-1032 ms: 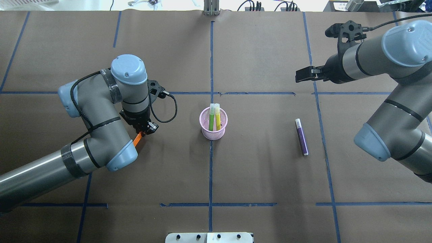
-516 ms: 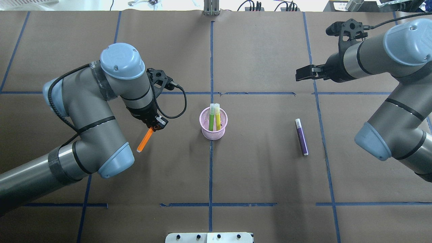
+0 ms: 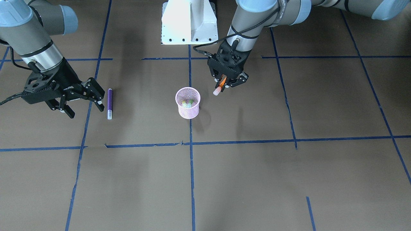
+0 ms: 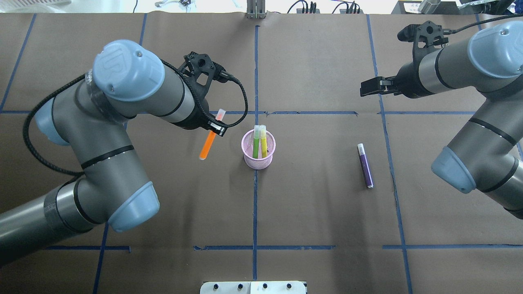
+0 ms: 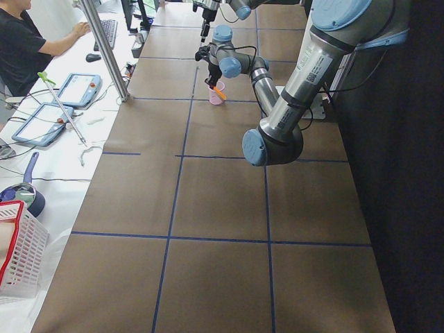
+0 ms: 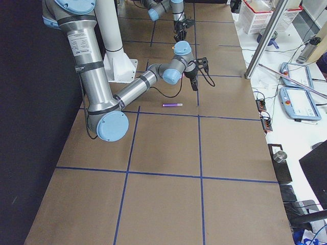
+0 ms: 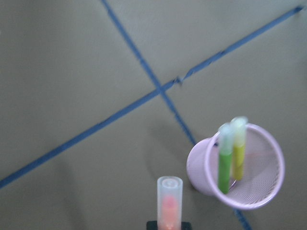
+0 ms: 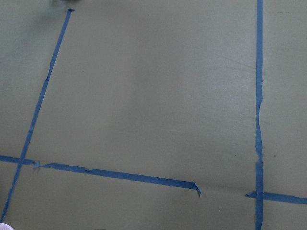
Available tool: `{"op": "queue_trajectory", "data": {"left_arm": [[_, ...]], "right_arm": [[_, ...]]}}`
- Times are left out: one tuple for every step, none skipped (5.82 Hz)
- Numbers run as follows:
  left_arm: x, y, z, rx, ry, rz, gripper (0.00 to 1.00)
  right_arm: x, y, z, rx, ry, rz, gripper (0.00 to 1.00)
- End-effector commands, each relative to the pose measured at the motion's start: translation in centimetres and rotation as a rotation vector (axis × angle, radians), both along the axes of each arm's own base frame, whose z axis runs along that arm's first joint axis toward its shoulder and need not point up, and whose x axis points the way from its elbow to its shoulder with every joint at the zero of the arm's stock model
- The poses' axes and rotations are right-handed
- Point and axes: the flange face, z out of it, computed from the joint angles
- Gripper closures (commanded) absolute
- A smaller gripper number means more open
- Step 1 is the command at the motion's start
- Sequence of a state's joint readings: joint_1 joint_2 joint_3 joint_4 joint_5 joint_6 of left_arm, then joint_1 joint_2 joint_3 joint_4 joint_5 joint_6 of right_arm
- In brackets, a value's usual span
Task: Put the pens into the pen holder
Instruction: 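Lift the orange highlighter with the left gripper and move it over the pink cup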
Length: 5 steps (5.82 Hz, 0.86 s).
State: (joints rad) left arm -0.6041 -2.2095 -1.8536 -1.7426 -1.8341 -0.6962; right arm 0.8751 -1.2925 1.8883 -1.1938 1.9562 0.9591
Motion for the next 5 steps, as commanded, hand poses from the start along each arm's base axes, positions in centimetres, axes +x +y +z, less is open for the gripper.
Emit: {"op": "queue_trajectory", "data": {"left_arm": [[5.0, 6.5, -2.6, 0.166, 0.172, -0.254, 1.00], [7.2, 9.7, -2.7, 0.226, 0.181, -0.359, 1.00], [8.4, 11.8, -1.7, 0.260, 0.216, -0.427, 1.00], [8.9, 11.6, -1.2, 0.269, 0.223, -0.469, 0.98], [8.5, 11.4, -1.6, 0.281, 0.241, -0.500, 0.96]], "right_arm": [[0.0, 0.0, 0.1, 0.000, 0.002, 0.001, 0.00], [0.0, -0.1, 0.0, 0.001, 0.001, 0.002, 0.00], [0.1, -0.2, 0.1, 0.000, 0.002, 0.004, 0.00], [0.1, -0.1, 0.2, 0.000, 0.004, 0.003, 0.00], [0.1, -0.1, 0.2, 0.000, 0.002, 0.004, 0.00]]}}
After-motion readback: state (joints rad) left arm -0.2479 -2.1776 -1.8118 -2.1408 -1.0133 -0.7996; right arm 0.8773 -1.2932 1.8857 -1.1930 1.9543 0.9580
